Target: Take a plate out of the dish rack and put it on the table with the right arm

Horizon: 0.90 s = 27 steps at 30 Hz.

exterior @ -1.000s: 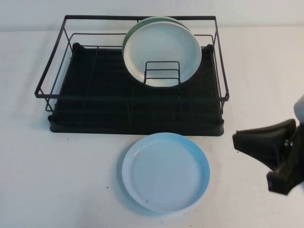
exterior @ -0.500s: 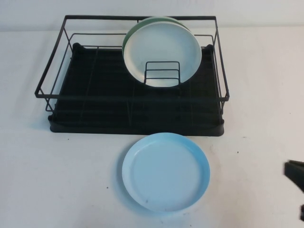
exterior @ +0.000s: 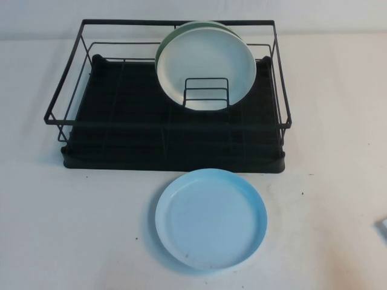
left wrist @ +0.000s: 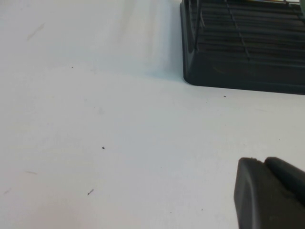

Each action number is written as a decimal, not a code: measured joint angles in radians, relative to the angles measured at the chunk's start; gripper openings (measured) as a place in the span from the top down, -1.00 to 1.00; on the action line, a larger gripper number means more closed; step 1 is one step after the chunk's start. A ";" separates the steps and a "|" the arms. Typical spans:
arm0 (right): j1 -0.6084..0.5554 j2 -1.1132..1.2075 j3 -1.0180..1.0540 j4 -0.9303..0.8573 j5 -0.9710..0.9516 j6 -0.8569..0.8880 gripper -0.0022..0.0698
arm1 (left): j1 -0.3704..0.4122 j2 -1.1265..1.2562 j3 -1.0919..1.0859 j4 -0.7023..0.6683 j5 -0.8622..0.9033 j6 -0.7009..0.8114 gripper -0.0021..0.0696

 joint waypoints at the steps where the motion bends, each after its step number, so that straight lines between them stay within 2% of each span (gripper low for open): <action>1: -0.002 -0.011 0.002 0.003 -0.002 0.000 0.99 | 0.000 0.000 0.000 0.000 0.000 0.000 0.95; 14: -0.002 -0.015 0.008 -0.008 -0.018 -0.008 0.99 | 0.000 0.000 0.000 0.000 0.000 0.000 0.95; 17: -0.002 -0.015 0.008 -0.242 -0.001 0.077 0.99 | 0.000 0.000 0.000 0.000 0.000 0.000 0.95; 21: -0.002 -0.015 0.008 -0.572 0.094 0.427 0.99 | 0.000 0.000 0.000 0.000 0.000 0.000 0.95; 24: -0.002 -0.015 0.008 -0.671 0.195 0.538 0.99 | 0.000 0.000 0.000 0.000 0.000 0.000 0.95; 27: -0.003 -0.015 0.008 -0.706 0.261 0.570 0.99 | 0.000 0.000 0.000 0.000 0.000 0.000 0.95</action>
